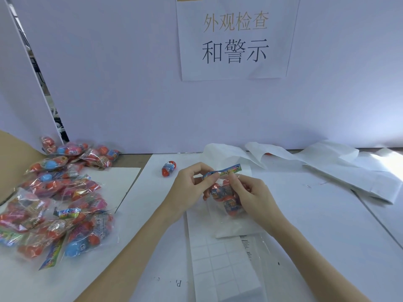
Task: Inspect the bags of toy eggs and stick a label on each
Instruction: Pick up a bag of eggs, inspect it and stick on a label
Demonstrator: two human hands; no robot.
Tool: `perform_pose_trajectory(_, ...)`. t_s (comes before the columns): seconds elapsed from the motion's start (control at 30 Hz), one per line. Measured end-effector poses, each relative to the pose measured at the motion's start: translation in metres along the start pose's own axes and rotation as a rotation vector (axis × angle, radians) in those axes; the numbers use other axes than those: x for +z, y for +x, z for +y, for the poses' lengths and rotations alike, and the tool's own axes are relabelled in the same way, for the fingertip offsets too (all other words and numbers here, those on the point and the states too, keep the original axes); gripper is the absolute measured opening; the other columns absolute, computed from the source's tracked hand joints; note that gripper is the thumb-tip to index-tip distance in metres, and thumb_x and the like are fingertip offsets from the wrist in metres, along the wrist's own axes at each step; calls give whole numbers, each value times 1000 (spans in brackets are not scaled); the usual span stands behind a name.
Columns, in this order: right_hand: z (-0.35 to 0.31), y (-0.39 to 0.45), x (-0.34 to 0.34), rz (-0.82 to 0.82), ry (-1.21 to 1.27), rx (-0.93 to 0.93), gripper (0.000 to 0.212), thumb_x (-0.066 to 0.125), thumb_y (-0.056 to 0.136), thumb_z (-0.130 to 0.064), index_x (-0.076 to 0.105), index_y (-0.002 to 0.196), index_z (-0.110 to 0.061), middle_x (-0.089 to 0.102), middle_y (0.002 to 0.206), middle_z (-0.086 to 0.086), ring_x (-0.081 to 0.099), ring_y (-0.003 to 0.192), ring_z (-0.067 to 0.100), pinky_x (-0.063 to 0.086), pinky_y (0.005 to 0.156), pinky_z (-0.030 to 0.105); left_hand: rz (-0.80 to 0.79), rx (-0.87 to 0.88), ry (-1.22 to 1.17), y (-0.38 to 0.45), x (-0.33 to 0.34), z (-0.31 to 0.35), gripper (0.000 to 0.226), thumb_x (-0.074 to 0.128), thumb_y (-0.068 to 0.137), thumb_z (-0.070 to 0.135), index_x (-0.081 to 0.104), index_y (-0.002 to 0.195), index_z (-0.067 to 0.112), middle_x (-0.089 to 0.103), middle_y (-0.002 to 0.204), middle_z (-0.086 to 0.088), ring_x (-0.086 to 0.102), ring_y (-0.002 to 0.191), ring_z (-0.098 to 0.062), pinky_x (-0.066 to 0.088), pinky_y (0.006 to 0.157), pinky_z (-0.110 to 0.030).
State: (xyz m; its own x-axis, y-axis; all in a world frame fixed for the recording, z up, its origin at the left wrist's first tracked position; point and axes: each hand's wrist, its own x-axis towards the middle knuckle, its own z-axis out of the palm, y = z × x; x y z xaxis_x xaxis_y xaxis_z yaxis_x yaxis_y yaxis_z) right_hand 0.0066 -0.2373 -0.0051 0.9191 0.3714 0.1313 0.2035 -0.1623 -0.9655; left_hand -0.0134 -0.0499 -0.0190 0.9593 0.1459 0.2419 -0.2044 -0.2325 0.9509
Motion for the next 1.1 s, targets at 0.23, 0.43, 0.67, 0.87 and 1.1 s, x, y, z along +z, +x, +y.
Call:
perform_pose_trajectory(0.23, -2, 2, -2, -53, 174, 152, 46, 46, 111, -40, 79, 97, -10, 79, 88, 14, 70, 64, 23, 54, 55, 34, -65, 2, 24, 0, 3, -2, 10, 64, 104, 23, 63, 95, 19, 64, 82, -1, 56, 56, -18, 51, 60, -28)
perform_pose_trajectory(0.43, -4, 2, -4, -54, 234, 232, 39, 47, 109, -40, 82, 100, -25, 79, 84, 7, 69, 57, 19, 51, 50, 23, -39, -72, -18, -3, 6, -1, 16, 56, 108, 23, 57, 94, 15, 61, 84, 0, 56, 69, -23, 51, 65, -35)
perform_pose_trajectory(0.67, -3, 6, -12, 70, 260, 187, 28, 76, 92, -41, 75, 106, -18, 78, 87, 8, 66, 71, 17, 49, 67, 30, 79, -137, -116, -6, 4, 10, 31, 51, 109, 25, 51, 83, 9, 54, 78, -1, 54, 67, -17, 52, 77, -42)
perform_pose_trajectory(0.87, -4, 2, -6, -23, 135, 105, 39, 62, 96, -57, 74, 86, -21, 73, 85, 14, 56, 66, 16, 44, 59, 25, 126, 46, 154, -10, 9, 14, 44, 53, 109, 36, 42, 78, 6, 36, 68, 0, 35, 66, -17, 34, 66, -34)
perform_pose_trajectory(1.1, -3, 1, -9, 4, 224, 119, 42, 49, 108, -46, 84, 102, -24, 80, 95, 12, 71, 76, 17, 55, 64, 20, 202, 157, 202, -12, 13, 12, 39, 44, 112, 32, 55, 86, 6, 44, 70, -16, 40, 64, -30, 36, 62, -41)
